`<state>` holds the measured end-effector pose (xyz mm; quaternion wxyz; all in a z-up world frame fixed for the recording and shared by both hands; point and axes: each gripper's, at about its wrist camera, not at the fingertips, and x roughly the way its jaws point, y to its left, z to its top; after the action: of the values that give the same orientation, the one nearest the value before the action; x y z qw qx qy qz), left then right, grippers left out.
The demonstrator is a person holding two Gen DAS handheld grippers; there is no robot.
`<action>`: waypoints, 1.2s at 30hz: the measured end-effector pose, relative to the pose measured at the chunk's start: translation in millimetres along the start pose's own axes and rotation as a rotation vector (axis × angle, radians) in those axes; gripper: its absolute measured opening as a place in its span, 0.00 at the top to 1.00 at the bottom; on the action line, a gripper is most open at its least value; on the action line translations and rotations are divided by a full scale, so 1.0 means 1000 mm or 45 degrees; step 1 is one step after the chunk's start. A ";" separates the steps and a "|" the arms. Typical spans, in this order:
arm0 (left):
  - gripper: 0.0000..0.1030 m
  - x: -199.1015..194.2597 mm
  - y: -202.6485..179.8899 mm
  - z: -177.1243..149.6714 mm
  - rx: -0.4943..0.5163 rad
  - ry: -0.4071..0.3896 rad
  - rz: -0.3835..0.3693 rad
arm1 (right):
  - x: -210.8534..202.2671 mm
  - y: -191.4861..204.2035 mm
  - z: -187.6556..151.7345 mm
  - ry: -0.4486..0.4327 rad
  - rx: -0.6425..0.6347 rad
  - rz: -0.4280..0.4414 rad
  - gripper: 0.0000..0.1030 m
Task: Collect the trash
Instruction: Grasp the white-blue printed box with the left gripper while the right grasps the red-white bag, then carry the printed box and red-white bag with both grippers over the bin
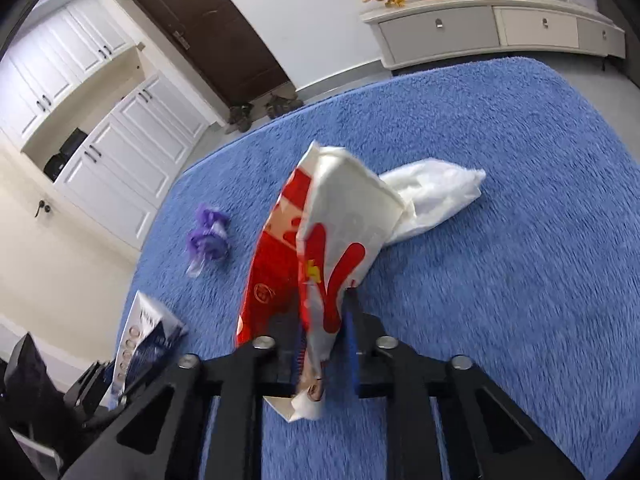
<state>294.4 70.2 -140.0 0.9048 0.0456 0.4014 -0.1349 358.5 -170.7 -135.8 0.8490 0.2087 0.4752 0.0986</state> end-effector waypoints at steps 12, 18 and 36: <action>0.59 -0.049 -0.023 -0.026 -0.059 -0.043 -0.112 | -0.086 -0.012 -0.061 -0.021 -0.020 0.201 0.92; 0.59 -0.084 -0.050 -0.030 -0.047 -0.092 -0.183 | -0.148 -0.033 -0.090 -0.102 0.042 0.316 0.92; 0.59 -0.121 -0.182 -0.015 0.130 -0.090 -0.440 | -0.266 -0.158 -0.156 -0.351 0.240 0.157 0.92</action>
<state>155.0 -76.2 -56.0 0.8782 0.0171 0.3638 -0.3101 80.2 -368.3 -74.9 0.8752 0.3275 0.3479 0.0760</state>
